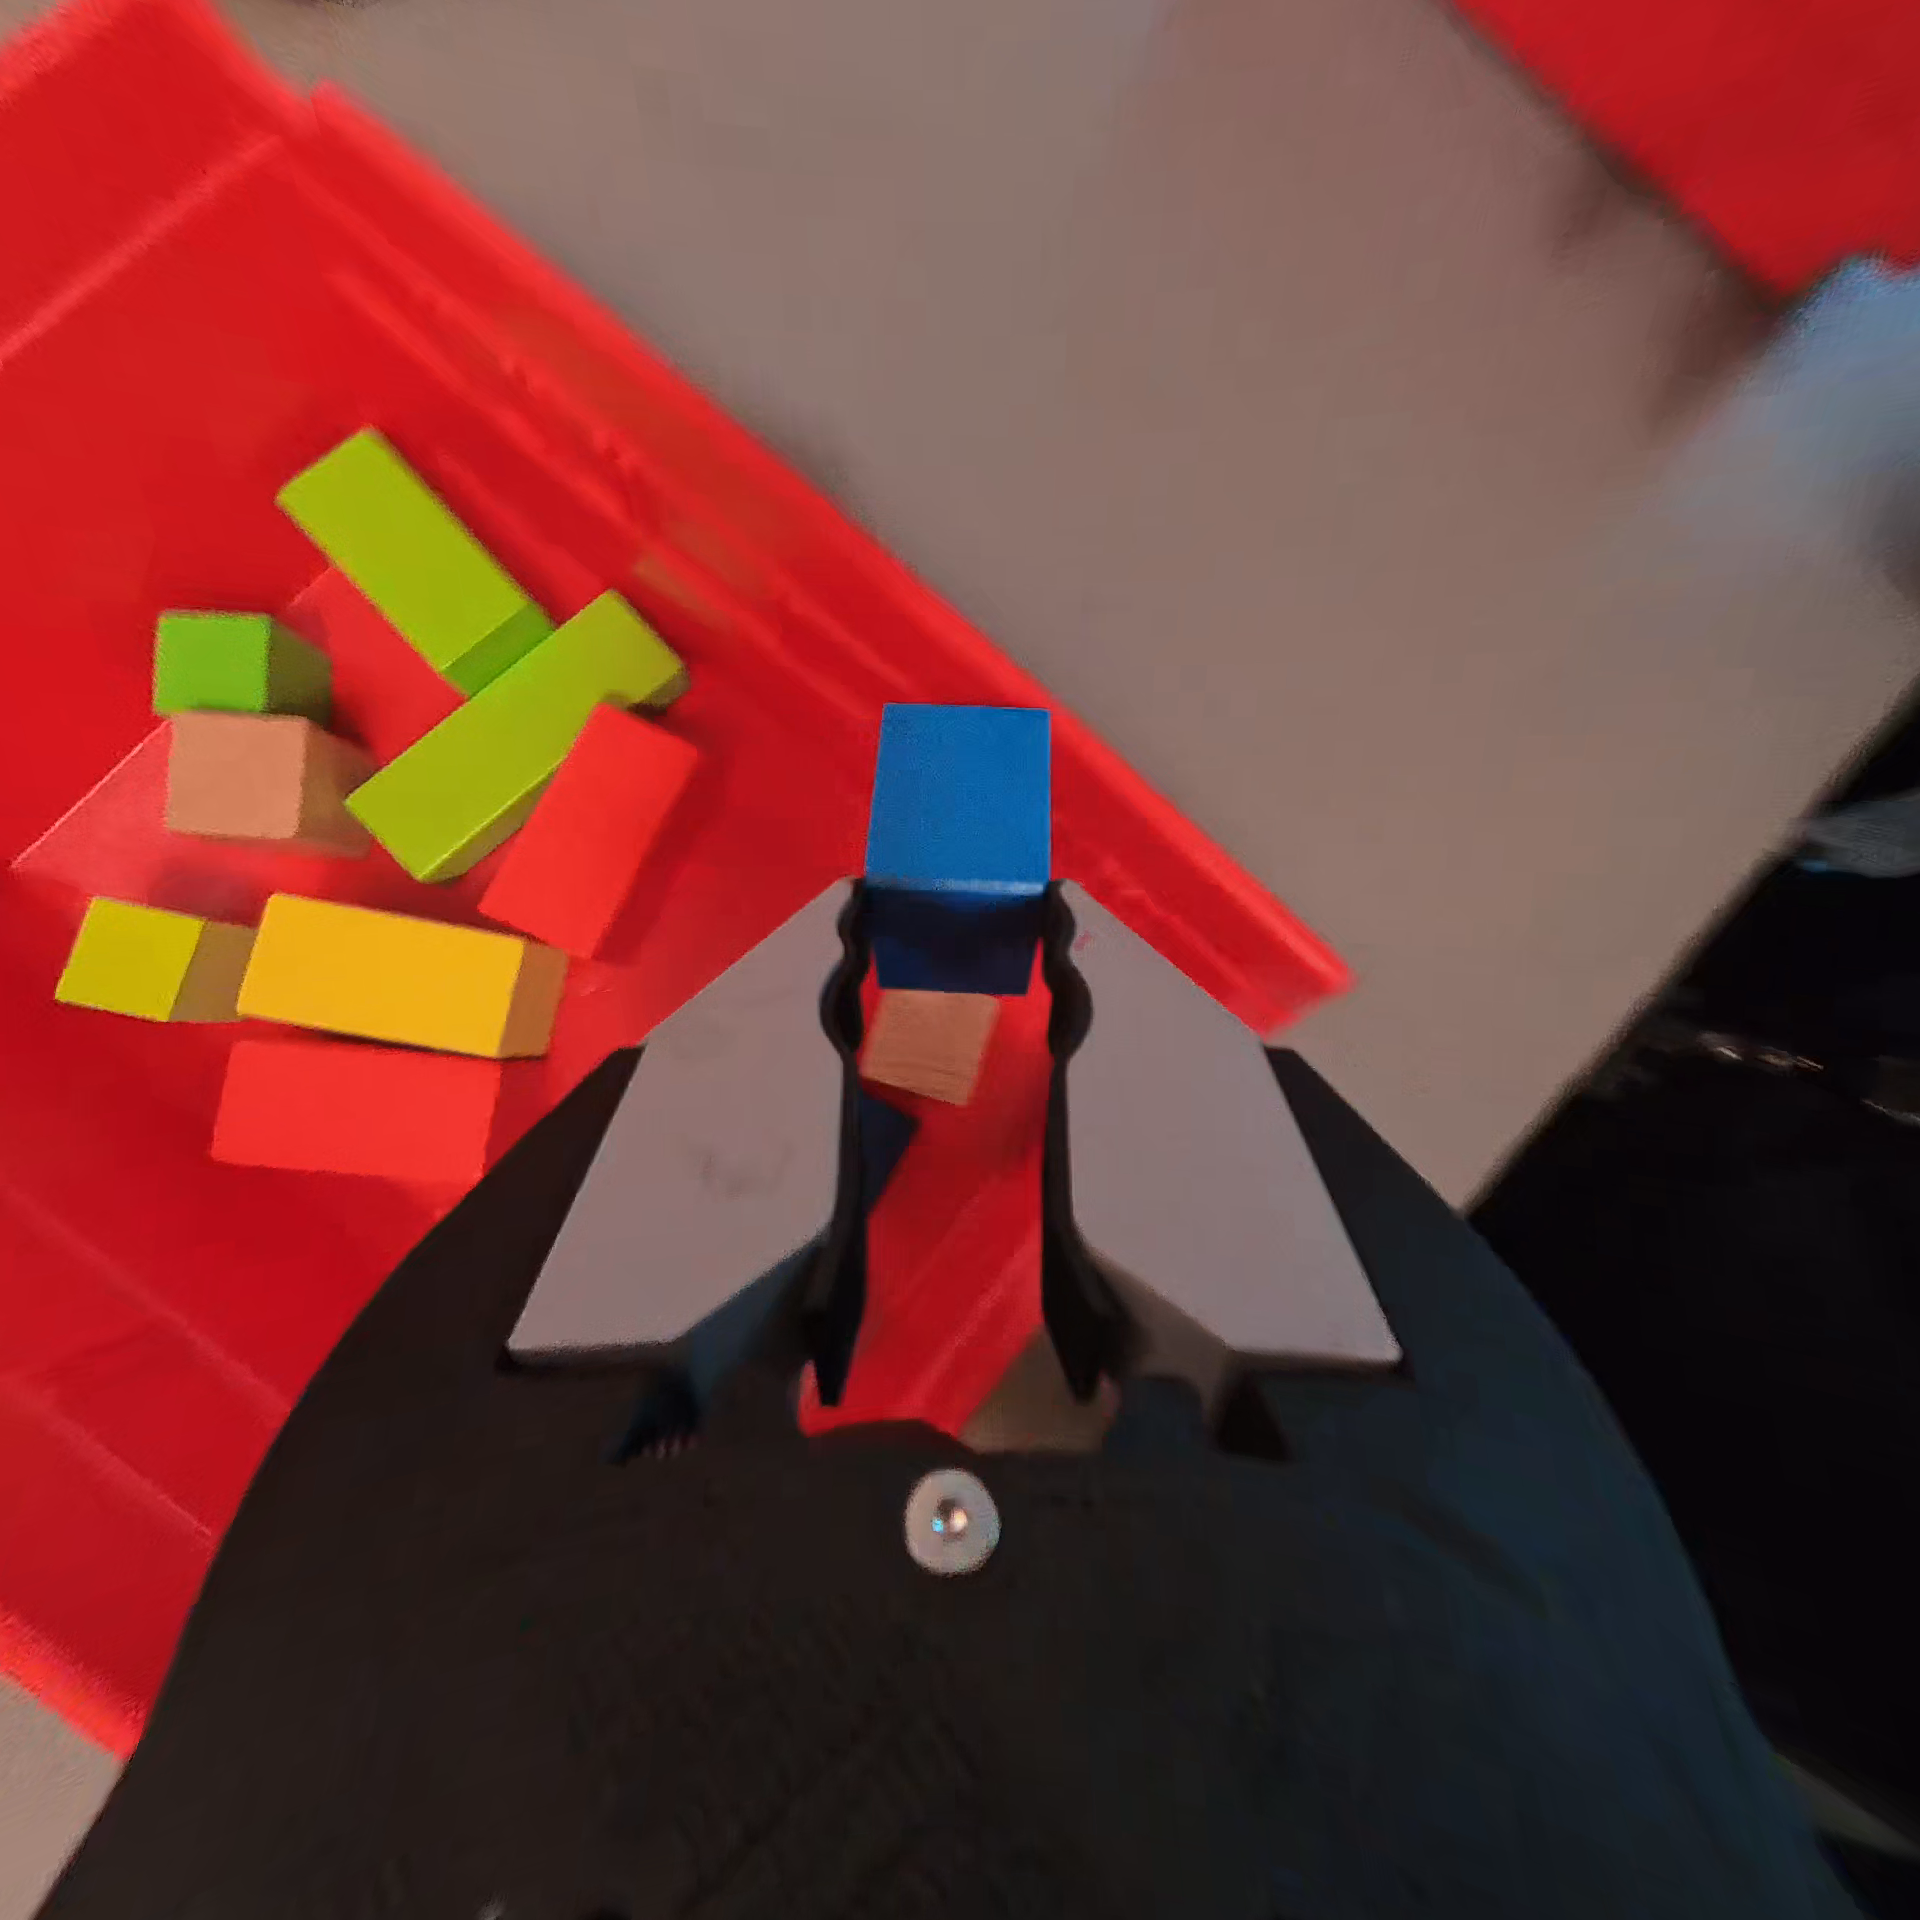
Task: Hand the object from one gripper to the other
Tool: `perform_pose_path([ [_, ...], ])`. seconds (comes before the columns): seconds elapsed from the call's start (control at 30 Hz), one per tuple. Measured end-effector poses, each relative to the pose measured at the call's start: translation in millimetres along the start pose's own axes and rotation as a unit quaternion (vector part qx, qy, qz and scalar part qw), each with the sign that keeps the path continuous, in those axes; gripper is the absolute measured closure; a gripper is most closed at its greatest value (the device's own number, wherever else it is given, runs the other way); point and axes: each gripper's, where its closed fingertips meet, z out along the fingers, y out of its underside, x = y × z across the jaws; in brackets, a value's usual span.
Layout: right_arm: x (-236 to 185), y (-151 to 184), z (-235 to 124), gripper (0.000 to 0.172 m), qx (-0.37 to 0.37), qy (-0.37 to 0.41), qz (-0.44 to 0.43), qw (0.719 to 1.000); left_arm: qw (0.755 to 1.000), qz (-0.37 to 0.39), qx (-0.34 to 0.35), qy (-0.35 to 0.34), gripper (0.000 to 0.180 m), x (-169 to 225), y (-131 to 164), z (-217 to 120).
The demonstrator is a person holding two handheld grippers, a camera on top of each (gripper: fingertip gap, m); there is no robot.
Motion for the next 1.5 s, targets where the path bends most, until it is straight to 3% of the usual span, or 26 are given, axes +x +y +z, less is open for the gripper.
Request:
perform_pose_path([
  [0.13,-21.7,-11.7,13.8,0.104,-0.020,-0.034,-0.093,0.995,0.993,0.063,0.039,0.096,0.152,57.0,-22.0,-39.2],
  [0.23,-39.7,-36.9,17.8,0.100,0.006,-0.063,-0.163,0.985,0.967,0.128,0.039,0.218,0.152,118.6,-22.5,-56.3],
  [0.37,-70.7,-59.3,25.5,0.101,0.021,-0.094,-0.281,0.955,0.924,0.204,-0.014,0.323,0.152,179.8,-3.9,-53.3],
  [0.53,-93.3,-56.5,44.9,0.105,-0.011,-0.096,-0.381,0.920,0.884,0.220,-0.036,0.410,0.152,221.5,-2.8,-49.8],
  [0.93,-106.5,-29.2,58.9,0.123,-0.049,-0.113,-0.423,0.898,0.848,0.225,-0.096,0.471,0.151,243.4,9.6,-25.0],
  [0.97,-109.0,-28.3,58.6,0.133,-0.048,-0.117,-0.425,0.896,0.846,0.226,-0.098,0.473,0.152,245.9,8.4,-24.1],
  [1.1,-114.0,-28.4,54.1,0.141,-0.037,-0.116,-0.422,0.899,0.836,0.231,-0.102,0.487,0.152,252.5,7.5,-24.2],
  [1.5,-119.0,-25.5,52.9,0.143,-0.019,-0.112,-0.412,0.904,0.835,0.209,-0.088,0.502,0.152,258.2,10.6,-22.8],
])
